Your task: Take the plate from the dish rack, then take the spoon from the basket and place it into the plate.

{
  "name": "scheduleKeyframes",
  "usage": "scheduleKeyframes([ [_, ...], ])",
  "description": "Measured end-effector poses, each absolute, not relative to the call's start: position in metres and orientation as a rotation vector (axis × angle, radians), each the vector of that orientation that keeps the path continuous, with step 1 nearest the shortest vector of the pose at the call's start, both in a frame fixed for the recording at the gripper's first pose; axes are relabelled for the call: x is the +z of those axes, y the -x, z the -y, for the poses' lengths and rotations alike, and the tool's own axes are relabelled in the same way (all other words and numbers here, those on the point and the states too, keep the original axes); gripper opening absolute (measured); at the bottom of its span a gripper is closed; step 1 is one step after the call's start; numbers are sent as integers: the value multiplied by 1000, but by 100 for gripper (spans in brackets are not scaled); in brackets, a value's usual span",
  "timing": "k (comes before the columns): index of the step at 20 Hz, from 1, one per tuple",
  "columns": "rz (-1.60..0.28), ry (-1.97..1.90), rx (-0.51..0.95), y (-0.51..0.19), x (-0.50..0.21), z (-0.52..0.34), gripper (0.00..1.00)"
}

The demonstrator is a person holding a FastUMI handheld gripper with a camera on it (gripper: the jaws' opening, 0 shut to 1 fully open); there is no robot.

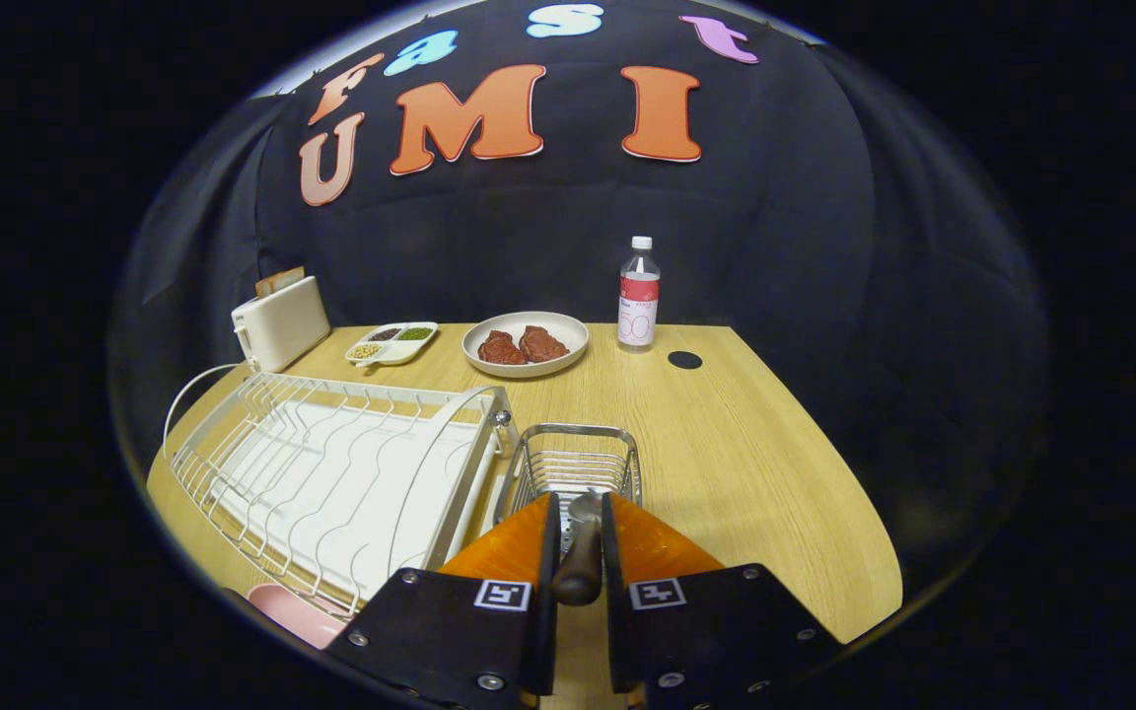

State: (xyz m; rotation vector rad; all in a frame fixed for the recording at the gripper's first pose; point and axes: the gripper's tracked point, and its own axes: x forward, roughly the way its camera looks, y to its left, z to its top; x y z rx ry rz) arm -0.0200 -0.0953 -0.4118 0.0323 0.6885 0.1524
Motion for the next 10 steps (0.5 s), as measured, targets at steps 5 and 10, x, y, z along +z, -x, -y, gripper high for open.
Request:
scheduleKeyframes([
  [5,-631,0,169,23,-407,96,36],
  [10,-615,71,182,17,-406,92,23],
])
